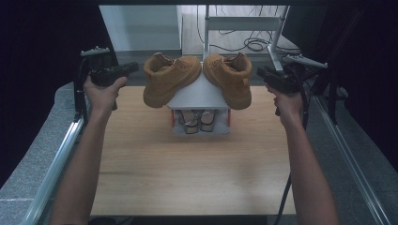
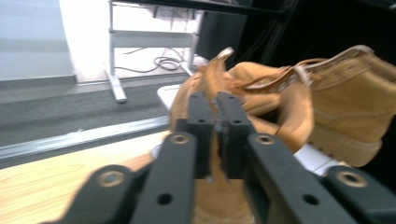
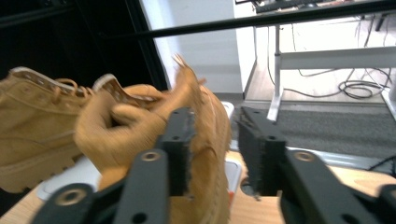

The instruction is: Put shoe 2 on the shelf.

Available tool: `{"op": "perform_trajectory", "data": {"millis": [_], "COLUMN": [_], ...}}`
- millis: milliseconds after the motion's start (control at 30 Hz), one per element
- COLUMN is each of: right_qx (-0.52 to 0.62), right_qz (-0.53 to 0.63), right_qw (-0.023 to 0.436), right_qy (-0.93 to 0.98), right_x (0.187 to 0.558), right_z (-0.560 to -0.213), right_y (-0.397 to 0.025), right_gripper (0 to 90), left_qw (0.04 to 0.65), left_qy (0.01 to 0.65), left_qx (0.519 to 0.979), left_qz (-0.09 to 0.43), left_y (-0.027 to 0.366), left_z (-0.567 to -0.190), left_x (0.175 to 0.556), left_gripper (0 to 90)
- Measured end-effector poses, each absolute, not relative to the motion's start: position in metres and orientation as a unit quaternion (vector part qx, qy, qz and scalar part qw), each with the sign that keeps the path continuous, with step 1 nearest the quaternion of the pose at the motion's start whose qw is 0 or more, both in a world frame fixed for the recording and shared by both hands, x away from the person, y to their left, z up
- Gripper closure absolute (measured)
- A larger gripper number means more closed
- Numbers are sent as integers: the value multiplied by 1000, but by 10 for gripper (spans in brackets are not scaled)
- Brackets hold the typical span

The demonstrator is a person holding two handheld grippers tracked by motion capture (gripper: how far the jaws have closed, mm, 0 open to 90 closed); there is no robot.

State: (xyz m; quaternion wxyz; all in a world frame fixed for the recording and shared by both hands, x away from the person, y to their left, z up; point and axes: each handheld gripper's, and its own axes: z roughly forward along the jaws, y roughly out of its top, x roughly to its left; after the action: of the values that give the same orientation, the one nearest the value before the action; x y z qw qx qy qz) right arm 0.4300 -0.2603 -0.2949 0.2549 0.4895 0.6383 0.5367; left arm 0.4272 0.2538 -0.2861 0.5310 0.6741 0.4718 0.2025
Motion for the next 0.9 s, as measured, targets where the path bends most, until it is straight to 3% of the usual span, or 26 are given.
{"op": "perform_trajectory", "data": {"millis": [167, 267, 900], "right_qx": [493, 495, 497], "right_qz": [524, 518, 481], "right_qw": [251, 247, 241], "right_qy": [648, 652, 681], "right_x": [430, 431, 444], "right_z": [-312, -320, -355], "right_y": [-267, -269, -254], "right_gripper": [851, 884, 895], "left_qw": [513, 508, 470], "left_qy": [475, 477, 489], "left_qx": [685, 688, 713], "left_qz": [205, 202, 179], "left_y": [260, 261, 247], "left_z": [-297, -306, -351], "left_x": [425, 425, 445], "left_gripper": [893, 893, 893]}}
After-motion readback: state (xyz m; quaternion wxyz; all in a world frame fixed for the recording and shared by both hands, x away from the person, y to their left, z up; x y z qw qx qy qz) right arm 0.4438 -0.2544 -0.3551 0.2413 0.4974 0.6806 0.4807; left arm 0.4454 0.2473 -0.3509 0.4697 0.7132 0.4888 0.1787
